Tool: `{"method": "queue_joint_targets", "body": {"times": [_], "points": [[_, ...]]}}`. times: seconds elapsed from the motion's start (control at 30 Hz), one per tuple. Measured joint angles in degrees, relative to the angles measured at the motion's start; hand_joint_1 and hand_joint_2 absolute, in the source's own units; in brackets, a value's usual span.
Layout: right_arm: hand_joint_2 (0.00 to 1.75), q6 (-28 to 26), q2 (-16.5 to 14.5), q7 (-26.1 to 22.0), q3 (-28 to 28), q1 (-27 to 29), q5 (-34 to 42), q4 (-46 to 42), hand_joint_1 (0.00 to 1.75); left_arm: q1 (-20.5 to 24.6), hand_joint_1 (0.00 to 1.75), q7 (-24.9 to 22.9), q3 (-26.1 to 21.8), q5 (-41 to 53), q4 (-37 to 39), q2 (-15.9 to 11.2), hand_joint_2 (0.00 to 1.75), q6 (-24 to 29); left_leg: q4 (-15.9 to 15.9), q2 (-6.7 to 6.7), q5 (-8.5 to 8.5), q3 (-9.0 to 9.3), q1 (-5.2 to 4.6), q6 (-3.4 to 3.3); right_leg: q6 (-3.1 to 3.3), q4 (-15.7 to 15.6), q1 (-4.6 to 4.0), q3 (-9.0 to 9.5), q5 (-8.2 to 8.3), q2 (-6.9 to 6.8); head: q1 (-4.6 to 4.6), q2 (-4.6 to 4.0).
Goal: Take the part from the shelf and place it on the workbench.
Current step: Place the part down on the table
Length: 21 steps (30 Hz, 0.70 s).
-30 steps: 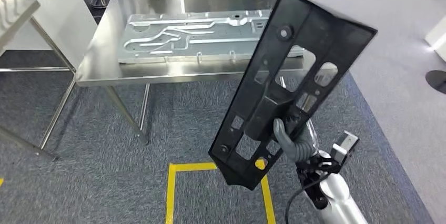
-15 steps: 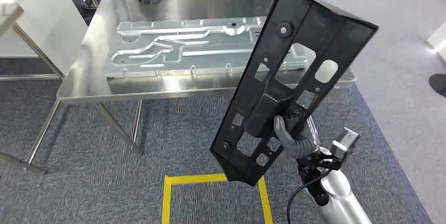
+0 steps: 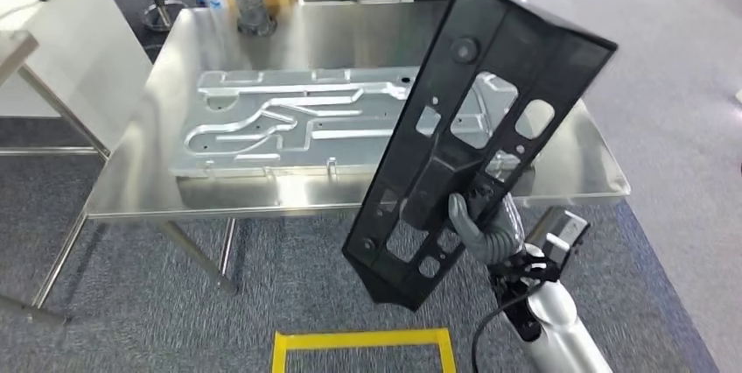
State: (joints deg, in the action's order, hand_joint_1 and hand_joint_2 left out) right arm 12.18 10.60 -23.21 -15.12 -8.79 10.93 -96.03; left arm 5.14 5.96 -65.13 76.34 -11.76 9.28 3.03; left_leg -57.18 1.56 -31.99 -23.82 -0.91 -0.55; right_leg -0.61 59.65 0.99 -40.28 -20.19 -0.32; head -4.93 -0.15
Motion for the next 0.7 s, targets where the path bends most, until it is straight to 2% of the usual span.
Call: {"method": "queue_joint_targets", "body": {"times": [0.07,0.1,0.13,0.17,0.2,0.23,0.27,0.3,0.33,0.4,0.43,0.47,0.53,0.6,0.63,0.7], "points": [[1.75,0.06,0.12,0.04,-0.03,-0.43,-0.04,-0.09,1.75,0.15,0.00,0.08,0.00,-0.20,0.00,0.02,1.75,-0.14,-3.20,-0.17,1.07,-1.52,0.26,0.70,1.05,-0.18,-0.15,0.81,-0.82,0.17,-0.01,0.00],[1.75,0.22,0.22,0.04,-0.03,-0.68,-0.03,-0.14,1.75,0.23,0.00,0.14,-0.01,-0.30,0.01,0.03,1.75,-0.25,-6.15,-0.29,1.70,-3.25,0.39,0.99,1.45,-0.52,-0.14,1.37,-1.21,0.18,-0.01,0.00],[1.75,0.49,0.32,0.11,-0.03,-0.82,0.01,-0.15,1.75,0.28,0.00,0.19,-0.02,-0.39,0.01,0.03,1.75,-0.34,-9.35,-0.41,1.50,-5.33,0.51,1.25,1.74,-0.81,-0.12,1.99,-1.62,0.19,-0.02,0.00],[1.75,0.97,0.39,0.26,-0.03,-0.87,0.09,-0.09,1.75,0.28,0.00,0.21,-0.05,-0.47,0.01,0.03,1.75,-0.45,-12.39,-0.52,0.38,-7.50,0.63,1.51,1.93,-0.98,-0.16,2.57,-2.09,0.21,-0.01,0.00],[1.75,1.58,0.39,0.45,-0.03,-0.97,0.18,0.07,1.75,0.27,0.00,0.22,-0.09,-0.53,0.01,0.03,1.75,-0.53,-14.79,-0.58,-1.51,-9.62,0.72,1.70,2.03,-1.06,-0.19,3.12,-2.59,0.25,-0.01,0.00],[1.75,2.22,0.39,0.63,-0.03,-1.19,0.25,0.37,1.75,0.25,0.00,0.22,-0.16,-0.57,0.01,0.03,1.75,-0.63,-16.28,-0.61,-3.48,-11.41,0.80,1.85,2.05,-1.08,-0.22,3.70,-3.12,0.30,-0.01,0.00],[1.75,2.91,0.39,0.78,-0.03,-1.54,0.31,0.77,1.75,0.22,0.00,0.22,-0.24,-0.58,0.01,0.03,1.75,-0.76,-16.56,-0.62,-4.73,-12.66,0.88,1.91,2.04,-1.07,-0.24,4.32,-3.66,0.36,-0.01,0.00],[1.75,3.47,0.39,0.84,-0.03,-2.05,0.32,1.24,1.75,0.21,0.00,0.22,-0.33,-0.58,0.01,0.03,1.75,-0.90,-15.44,-0.65,-4.63,-13.23,0.93,1.84,2.00,-1.05,-0.26,5.00,-4.19,0.41,-0.01,0.00],[1.75,3.98,0.39,0.84,-0.03,-2.72,0.21,1.74,1.75,0.20,0.00,0.27,-0.40,-0.54,0.01,0.03,1.75,-1.08,-12.99,-0.69,-2.92,-13.17,0.97,1.71,1.93,-1.05,-0.26,5.69,-4.70,0.45,-0.01,0.00],[1.75,4.98,0.39,0.75,0.02,-5.00,-0.84,3.14,1.75,0.17,0.00,0.57,-0.46,-0.28,0.01,0.02,1.75,-1.55,-5.97,-0.93,3.67,-12.21,0.89,1.25,1.66,-1.02,-0.28,6.75,-5.53,0.54,-0.01,0.00],[1.75,5.49,0.39,0.70,0.10,-6.69,-1.67,4.12,1.75,0.18,0.00,0.76,-0.45,-0.13,0.01,-0.01,1.75,-1.81,-3.23,-1.07,6.18,-11.85,0.75,0.95,1.42,-1.04,-0.30,6.97,-5.76,0.69,-0.01,0.00],[1.75,6.00,0.39,0.79,0.28,-8.65,-2.49,5.33,1.75,0.20,0.00,0.96,-0.45,0.00,0.01,-0.04,1.75,-2.05,-1.54,-1.18,7.85,-11.71,0.59,0.63,1.10,-1.08,-0.32,7.02,-5.92,0.85,-0.01,0.00],[1.75,7.27,0.39,1.66,0.83,-13.66,-3.31,8.32,1.75,0.25,0.00,1.31,-0.44,0.10,0.01,-0.12,1.75,-2.40,-0.77,-1.27,8.39,-11.73,0.34,-0.01,0.39,-1.21,-0.28,6.86,-6.04,1.14,-0.01,0.00],[1.75,9.48,0.37,4.00,1.20,-20.86,-2.80,12.68,1.75,0.42,0.00,1.84,-0.43,0.14,0.01,-0.16,1.75,-2.60,-0.09,-1.47,8.95,-11.50,0.32,-0.59,0.04,-0.07,-0.17,6.21,-7.01,1.06,-0.01,0.00],[1.75,10.79,0.34,5.53,1.19,-25.10,-2.04,15.30,1.75,0.63,0.00,2.09,-0.43,0.14,0.01,-0.17,1.75,-2.62,0.23,-1.59,9.14,-11.37,0.32,-0.88,0.04,1.92,-0.18,5.22,-8.25,0.99,-0.01,0.00],[1.75,12.87,0.28,8.88,0.83,-33.77,0.20,21.44,1.75,1.17,0.00,2.37,-0.42,0.10,0.01,-0.16,1.75,-2.40,0.38,-1.68,9.16,-11.31,0.11,-1.24,0.30,9.15,-0.28,1.61,-11.78,0.87,-0.01,0.00]]}}
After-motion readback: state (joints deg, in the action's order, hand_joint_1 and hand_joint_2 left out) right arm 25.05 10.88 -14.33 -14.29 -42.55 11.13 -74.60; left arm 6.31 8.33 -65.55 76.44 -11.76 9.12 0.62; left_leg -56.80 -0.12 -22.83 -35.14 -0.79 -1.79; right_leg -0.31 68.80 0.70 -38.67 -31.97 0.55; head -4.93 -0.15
